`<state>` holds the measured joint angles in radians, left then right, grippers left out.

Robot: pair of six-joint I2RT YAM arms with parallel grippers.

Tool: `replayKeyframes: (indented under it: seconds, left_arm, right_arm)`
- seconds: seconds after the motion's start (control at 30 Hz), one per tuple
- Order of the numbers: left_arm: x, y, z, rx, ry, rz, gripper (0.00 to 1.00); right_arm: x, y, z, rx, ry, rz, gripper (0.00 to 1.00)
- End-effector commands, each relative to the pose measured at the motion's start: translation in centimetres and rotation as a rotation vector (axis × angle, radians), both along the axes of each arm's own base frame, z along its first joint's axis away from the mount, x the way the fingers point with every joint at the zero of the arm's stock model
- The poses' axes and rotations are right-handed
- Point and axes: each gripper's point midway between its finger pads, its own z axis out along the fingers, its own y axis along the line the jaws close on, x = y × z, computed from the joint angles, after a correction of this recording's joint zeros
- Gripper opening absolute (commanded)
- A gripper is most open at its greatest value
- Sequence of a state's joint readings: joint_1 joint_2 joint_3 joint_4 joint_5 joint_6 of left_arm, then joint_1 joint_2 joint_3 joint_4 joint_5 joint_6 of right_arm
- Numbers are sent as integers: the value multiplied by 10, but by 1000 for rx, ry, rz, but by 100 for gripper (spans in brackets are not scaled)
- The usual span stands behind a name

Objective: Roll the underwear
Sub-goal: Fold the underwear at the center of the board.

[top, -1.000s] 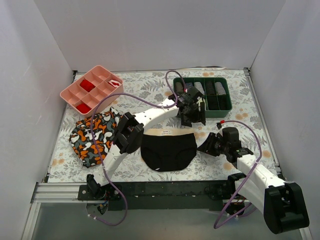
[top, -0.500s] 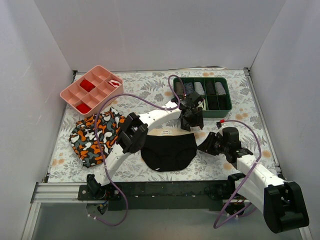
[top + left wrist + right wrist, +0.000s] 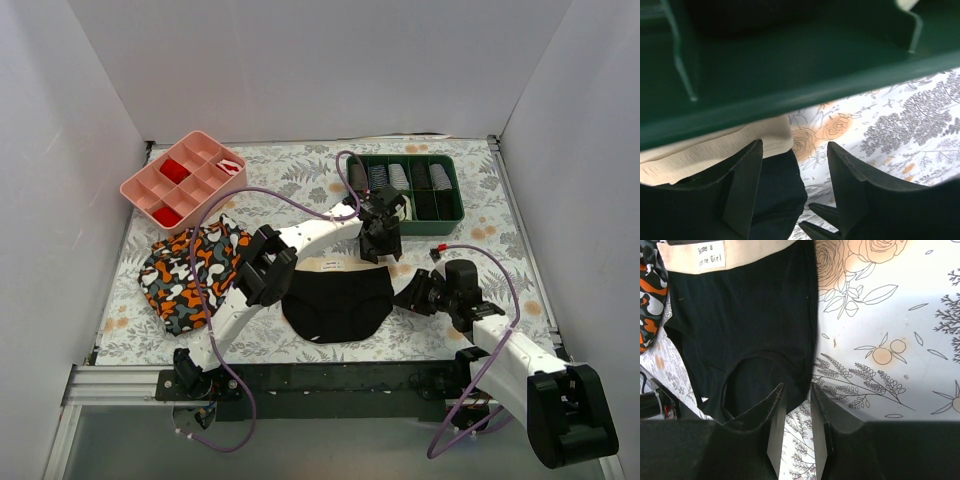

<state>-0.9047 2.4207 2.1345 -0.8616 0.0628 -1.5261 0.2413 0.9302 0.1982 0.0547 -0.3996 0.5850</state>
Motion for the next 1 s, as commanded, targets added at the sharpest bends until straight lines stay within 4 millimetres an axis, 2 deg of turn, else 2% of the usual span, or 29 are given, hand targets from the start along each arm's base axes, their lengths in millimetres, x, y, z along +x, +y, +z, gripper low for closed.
replayKeyframes:
  seconds: [0.0, 0.17, 0.3, 0.53, 0.83, 0.97]
  left_arm:
    - [0, 16, -19, 77, 0, 17, 53]
    - [1, 16, -28, 93, 6, 9, 53]
    - [3, 12, -27, 86, 1, 9, 54]
    - [4, 13, -31, 117, 21, 2, 56]
    - [11, 8, 7, 61, -27, 2, 61]
    - [16, 7, 16, 44, -42, 6, 62]
  right_arm:
    - [6, 5, 16, 42, -89, 18, 33]
    - [5, 4, 22, 52, -134, 16, 33]
    - [2, 6, 24, 69, -160, 28, 33]
    - [-1, 6, 14, 69, -139, 26, 34]
    - [14, -5, 13, 16, -150, -48, 44]
    - [15, 0, 15, 43, -128, -46, 46]
